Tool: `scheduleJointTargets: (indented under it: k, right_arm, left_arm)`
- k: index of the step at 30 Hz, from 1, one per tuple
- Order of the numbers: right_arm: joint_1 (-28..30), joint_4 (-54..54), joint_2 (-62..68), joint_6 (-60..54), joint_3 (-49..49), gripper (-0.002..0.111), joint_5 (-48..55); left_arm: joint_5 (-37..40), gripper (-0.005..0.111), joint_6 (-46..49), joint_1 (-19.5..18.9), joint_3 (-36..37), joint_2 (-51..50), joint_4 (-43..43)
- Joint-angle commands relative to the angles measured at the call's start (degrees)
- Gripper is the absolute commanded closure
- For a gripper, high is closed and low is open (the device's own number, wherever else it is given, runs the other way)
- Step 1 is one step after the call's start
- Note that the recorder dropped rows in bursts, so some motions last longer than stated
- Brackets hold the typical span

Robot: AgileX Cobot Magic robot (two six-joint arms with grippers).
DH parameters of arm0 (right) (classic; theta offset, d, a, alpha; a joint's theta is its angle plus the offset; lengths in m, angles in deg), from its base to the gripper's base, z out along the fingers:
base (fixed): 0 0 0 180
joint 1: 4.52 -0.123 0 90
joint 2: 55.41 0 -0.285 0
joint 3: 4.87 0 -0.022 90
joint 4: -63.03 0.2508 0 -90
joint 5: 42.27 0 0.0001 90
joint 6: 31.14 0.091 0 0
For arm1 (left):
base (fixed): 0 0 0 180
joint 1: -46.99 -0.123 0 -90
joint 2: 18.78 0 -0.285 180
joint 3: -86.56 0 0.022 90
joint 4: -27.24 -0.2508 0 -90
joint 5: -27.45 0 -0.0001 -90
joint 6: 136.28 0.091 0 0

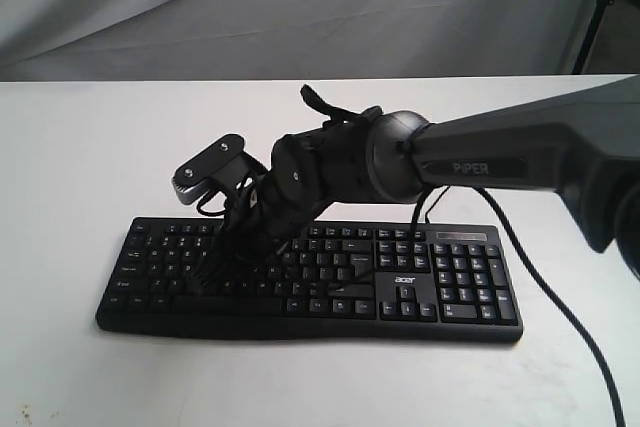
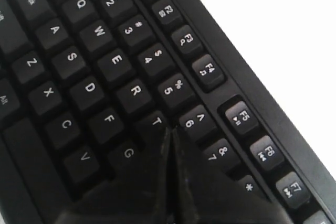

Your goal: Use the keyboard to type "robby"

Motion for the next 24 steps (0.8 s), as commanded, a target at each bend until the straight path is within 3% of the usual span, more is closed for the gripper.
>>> scheduleJointTargets:
  k: [1,9,13,17,18,24]
  right_arm:
    - [0.1,-1.24,0.32,-0.37,-0.32,0.108,-0.38]
    - [0.73,-3.9,-5.17,1.05,-0.2,0.108,1.25]
    - [0.73,-4.56,-13.94,1.49,4.13,0.108,1.11]
    - [0.73,-6.77,-28.15,5.65,17.11,0.108,0.15]
    - [0.73,-6.92,-36.2,8.77,25.17,0.108,-2.87]
    - [0.73,-7.14,-61.79,13.3,52.24,0.108,-17.94]
  left_arm:
    - [-0.42,0.107,-0.16,0.36,0.25,0.2,-0.27]
    - [-0.42,0.107,-0.16,0.36,0.25,0.2,-0.27]
    - [-0.42,0.107,-0.16,0.36,0.25,0.2,-0.27]
    - [-0.42,0.107,-0.16,0.36,0.25,0.2,-0.27]
    - [-0.42,0.107,-0.16,0.36,0.25,0.2,-0.27]
    - [-0.42,0.107,-0.16,0.36,0.25,0.2,-0.27]
